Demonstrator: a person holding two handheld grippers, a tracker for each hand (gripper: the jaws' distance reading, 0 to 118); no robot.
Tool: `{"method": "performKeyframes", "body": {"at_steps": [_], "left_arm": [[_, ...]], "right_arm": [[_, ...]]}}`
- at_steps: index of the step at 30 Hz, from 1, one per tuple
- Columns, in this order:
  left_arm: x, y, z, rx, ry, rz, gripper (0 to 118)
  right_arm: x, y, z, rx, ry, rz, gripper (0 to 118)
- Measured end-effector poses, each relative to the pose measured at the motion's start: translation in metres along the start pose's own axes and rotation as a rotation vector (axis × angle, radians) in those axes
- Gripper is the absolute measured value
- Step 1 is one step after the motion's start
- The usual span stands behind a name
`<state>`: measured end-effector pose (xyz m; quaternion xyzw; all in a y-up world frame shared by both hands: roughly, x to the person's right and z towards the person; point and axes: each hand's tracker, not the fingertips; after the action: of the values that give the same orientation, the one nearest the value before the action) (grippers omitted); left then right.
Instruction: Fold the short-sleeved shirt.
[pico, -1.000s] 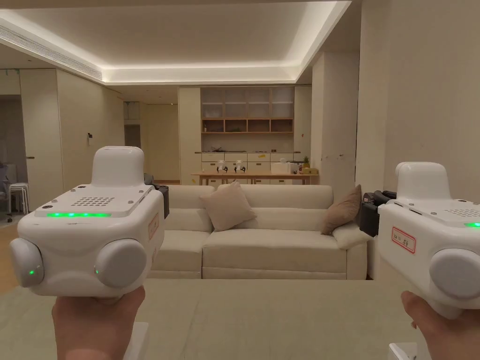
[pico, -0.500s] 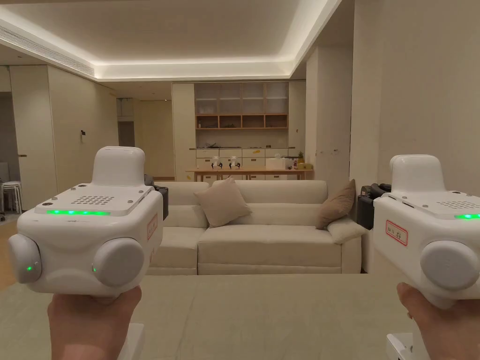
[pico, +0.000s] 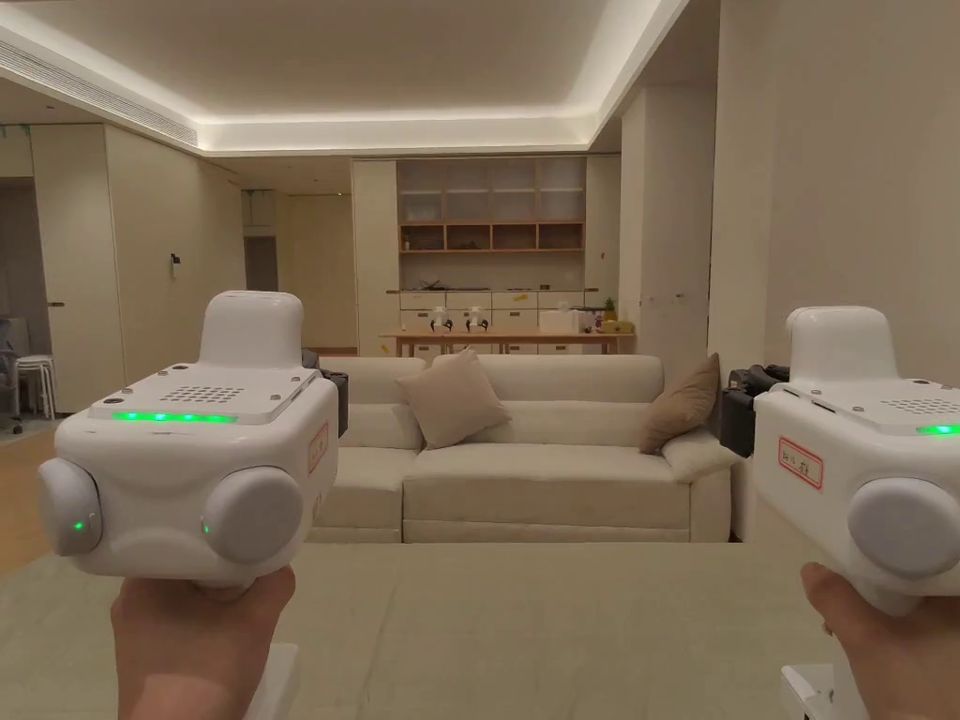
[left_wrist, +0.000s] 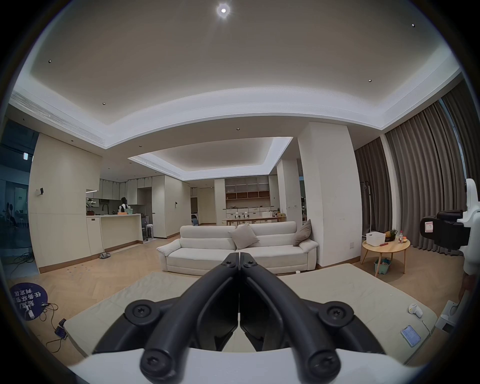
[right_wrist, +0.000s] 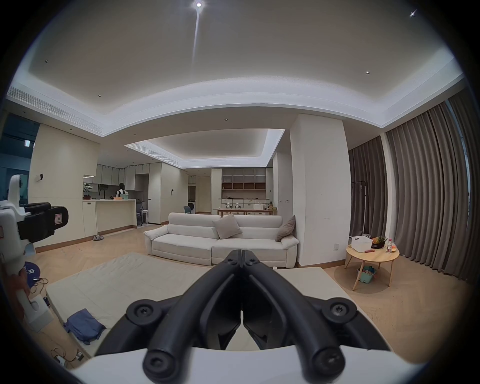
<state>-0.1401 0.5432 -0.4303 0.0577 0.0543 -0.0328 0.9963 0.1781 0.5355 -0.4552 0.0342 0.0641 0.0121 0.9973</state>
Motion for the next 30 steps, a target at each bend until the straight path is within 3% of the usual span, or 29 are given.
{"method": "performKeyframes", "body": {"at_steps": [30], "left_arm": [[0.0007,0.0050,-0.0010,-0.008,-0.003,-0.017,0]], "right_arm": [[0.0008,0.0039,0.0040,0.004,-0.027,0.021,0]]}}
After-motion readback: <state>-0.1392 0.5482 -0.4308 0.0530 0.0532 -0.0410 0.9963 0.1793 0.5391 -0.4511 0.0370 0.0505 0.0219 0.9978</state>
